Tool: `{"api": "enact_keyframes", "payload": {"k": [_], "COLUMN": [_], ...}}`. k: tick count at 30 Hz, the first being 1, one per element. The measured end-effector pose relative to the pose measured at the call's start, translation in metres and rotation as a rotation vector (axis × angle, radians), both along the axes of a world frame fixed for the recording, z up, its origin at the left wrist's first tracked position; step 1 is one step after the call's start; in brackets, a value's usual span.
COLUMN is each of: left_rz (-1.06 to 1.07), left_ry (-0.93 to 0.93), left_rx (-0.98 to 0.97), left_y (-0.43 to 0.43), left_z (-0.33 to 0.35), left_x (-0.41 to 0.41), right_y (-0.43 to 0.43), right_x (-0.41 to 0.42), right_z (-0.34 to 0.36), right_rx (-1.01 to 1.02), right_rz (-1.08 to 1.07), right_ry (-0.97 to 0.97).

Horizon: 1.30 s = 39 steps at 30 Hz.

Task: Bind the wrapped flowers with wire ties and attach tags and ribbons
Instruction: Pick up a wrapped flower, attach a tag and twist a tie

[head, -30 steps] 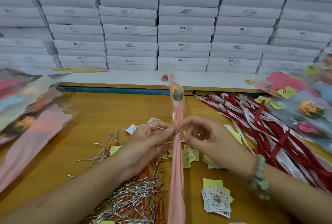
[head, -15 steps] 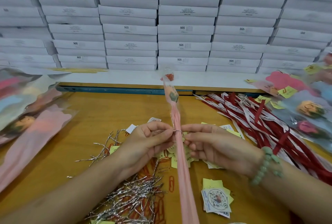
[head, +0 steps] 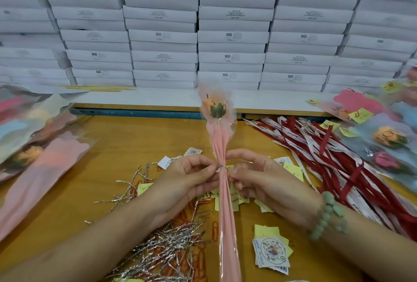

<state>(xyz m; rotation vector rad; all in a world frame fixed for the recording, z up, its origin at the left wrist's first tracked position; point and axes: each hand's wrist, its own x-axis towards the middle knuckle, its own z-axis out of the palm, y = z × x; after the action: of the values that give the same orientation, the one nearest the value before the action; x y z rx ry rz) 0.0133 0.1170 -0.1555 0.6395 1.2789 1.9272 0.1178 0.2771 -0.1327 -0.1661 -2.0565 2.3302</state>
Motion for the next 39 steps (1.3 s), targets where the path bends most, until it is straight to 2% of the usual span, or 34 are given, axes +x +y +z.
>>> {"api": "enact_keyframes", "payload": {"k": [6, 10, 17, 21, 24, 29, 34, 39], "left_rz": [0.072, 0.097, 0.098, 0.098, 0.101, 0.148, 0.119, 0.088], "left_ry": [0.228, 0.332, 0.240, 0.099, 0.147, 0.153, 0.169, 0.180], "left_rx": [-0.151, -0.200, -0.154, -0.100, -0.161, -0.199, -0.175, -0.106], "left_y": [0.001, -0.001, -0.002, 0.000, 0.000, 0.000, 0.002, 0.002], "left_z": [0.003, 0.008, 0.009, 0.012, 0.015, 0.010, 0.003, -0.001], "left_x": [0.009, 0.010, 0.013, 0.015, 0.017, 0.013, 0.009, 0.009], "right_y": [-0.003, -0.003, -0.005, -0.003, -0.003, -0.003, -0.006, -0.005], "right_x": [0.003, 0.004, 0.003, 0.002, 0.002, 0.001, 0.002, 0.001], "right_z": [0.004, 0.003, 0.001, 0.000, -0.002, -0.003, -0.004, -0.004], "right_rx": [0.168, 0.191, 0.212, 0.282, 0.434, 0.561, 0.454, 0.471], "right_rz": [-0.045, -0.080, -0.140, -0.167, -0.149, -0.144, -0.152, -0.176], "right_ry": [0.096, 0.110, 0.119, 0.130, 0.163, 0.229, 0.199, 0.157]}}
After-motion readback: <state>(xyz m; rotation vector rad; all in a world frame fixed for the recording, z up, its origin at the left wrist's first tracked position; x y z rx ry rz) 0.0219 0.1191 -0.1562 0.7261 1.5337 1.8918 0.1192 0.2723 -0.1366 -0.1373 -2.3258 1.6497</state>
